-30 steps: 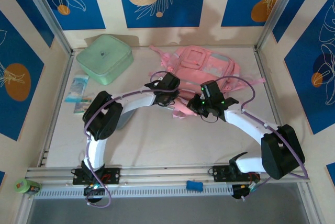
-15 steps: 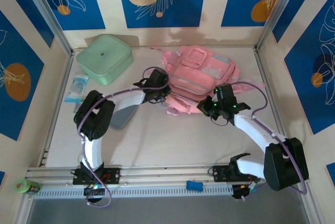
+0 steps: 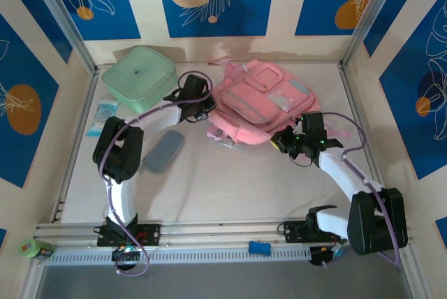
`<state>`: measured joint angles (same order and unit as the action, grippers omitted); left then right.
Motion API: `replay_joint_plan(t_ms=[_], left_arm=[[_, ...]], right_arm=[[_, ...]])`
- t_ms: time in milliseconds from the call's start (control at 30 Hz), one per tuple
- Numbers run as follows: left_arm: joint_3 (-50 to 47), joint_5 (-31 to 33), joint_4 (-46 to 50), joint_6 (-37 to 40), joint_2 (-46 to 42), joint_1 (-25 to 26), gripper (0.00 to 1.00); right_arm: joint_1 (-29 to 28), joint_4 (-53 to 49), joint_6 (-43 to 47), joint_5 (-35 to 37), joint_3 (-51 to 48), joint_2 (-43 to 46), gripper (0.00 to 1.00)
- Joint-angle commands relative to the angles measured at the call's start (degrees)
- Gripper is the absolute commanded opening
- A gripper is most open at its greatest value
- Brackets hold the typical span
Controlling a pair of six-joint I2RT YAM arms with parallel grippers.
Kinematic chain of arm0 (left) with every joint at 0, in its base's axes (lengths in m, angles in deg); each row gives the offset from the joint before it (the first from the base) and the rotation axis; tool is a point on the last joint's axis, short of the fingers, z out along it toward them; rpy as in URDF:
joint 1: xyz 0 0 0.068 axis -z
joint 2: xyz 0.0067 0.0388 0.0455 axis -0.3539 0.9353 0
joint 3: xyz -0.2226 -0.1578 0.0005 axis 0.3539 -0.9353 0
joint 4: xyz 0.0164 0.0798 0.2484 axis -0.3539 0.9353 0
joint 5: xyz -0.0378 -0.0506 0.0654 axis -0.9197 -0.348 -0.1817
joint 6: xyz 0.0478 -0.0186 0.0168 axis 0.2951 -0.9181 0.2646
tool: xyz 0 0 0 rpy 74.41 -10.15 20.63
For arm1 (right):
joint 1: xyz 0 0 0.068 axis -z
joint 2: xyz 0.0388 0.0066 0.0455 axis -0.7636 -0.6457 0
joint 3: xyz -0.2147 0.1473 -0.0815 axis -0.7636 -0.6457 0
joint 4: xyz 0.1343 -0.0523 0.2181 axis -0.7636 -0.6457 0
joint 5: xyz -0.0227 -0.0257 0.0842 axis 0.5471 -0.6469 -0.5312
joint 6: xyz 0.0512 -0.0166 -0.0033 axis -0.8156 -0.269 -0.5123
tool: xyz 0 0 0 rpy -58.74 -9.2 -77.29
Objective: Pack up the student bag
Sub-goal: Zip the student bag at the center of the table.
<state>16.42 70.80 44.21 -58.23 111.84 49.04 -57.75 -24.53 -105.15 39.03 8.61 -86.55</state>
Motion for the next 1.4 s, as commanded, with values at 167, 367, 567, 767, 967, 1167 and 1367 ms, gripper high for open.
replay_joint_plan(t_ms=[167, 367, 567, 767, 967, 1167, 1367], left_arm=[[4.1, 2.7, 5.0, 9.5, -3.2, -4.9, 0.48], [-14.8, 2.3, -0.1, -3.9, -17.9, -0.3, 0.7], [-21.8, 3.0, -9.9, -22.0, -19.2, 12.7, 0.81], [-16.7, 4.4, -10.1, -30.2, -13.4, 19.9, 0.81], [-12.1, 5.5, -7.6, -35.3, -7.1, 21.6, 0.81], [-7.0, 5.4, -6.1, -36.9, 0.0, 21.6, 0.76], [-6.6, 9.8, -0.9, -33.9, 1.1, 21.1, 0.38]], right_arm=[[-10.4, 4.9, -8.5, 7.5, 5.2, -2.9, 0.0], [-13.1, 7.6, -10.3, 9.2, 5.5, -5.8, 0.0], [-13.8, 7.8, -9.9, 9.6, 4.3, -5.6, 0.0], [-14.1, 6.7, -9.1, 10.7, 4.1, -5.3, 0.0], [-14.3, 7.8, -8.6, 10.7, 3.6, -5.8, 0.0], [-14.8, 8.6, -8.4, 10.6, 3.7, -6.9, 0.0], [-14.5, 6.1, -6.4, 12.2, 4.7, -6.7, 0.0]])
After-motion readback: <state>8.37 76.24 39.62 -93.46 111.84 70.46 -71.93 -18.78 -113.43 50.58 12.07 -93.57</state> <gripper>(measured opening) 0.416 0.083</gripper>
